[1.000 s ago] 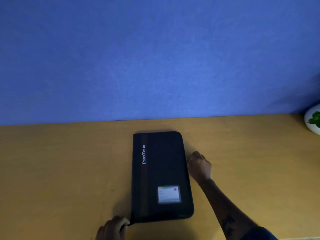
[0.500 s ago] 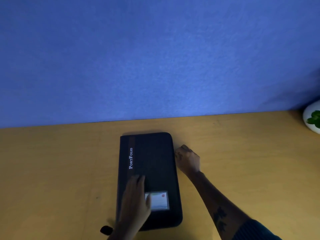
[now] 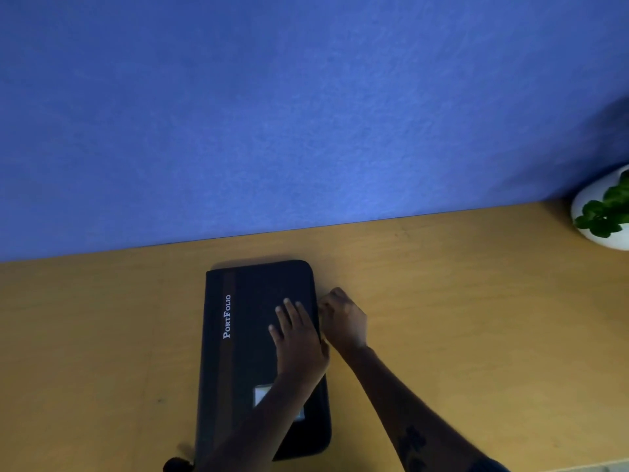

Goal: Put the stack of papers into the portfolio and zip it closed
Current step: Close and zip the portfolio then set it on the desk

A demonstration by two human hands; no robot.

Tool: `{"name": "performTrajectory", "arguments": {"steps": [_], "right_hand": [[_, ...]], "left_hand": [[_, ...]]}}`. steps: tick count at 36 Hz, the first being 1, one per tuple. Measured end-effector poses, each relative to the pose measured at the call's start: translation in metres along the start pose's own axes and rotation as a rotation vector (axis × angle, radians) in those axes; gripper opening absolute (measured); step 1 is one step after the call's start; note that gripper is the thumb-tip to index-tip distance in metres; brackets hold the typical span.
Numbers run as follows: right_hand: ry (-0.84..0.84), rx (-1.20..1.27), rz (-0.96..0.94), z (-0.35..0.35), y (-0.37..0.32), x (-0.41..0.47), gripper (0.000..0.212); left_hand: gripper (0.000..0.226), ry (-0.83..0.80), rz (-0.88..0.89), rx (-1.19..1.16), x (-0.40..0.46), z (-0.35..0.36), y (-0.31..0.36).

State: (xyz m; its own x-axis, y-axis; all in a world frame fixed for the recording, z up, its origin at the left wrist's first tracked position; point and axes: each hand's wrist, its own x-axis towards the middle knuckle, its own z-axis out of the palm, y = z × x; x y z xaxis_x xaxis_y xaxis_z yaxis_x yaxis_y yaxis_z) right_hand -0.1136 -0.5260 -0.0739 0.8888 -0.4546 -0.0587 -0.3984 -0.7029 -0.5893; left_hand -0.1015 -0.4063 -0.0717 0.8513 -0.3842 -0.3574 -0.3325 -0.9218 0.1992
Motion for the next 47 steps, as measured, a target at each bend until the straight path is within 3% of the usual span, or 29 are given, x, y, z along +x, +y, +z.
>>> {"name": "performTrajectory", "arguments": {"steps": [25,34,47], "right_hand": [[0.116,-0.018,0.122,0.005,0.035,-0.135,0.009],[0.160,-0.023,0.190,-0.007,0.045,-0.110,0.008],[0.006,-0.042,-0.049,-0.038,0.055,-0.036,0.009]], "left_hand": [[0.097,-0.200,0.219,0.100,-0.097,0.035,-0.030],[0.093,-0.249,0.220,0.064,-0.105,0.024,-0.028],[0.100,-0.260,0.245,-0.036,-0.106,0.029,-0.032]]}}
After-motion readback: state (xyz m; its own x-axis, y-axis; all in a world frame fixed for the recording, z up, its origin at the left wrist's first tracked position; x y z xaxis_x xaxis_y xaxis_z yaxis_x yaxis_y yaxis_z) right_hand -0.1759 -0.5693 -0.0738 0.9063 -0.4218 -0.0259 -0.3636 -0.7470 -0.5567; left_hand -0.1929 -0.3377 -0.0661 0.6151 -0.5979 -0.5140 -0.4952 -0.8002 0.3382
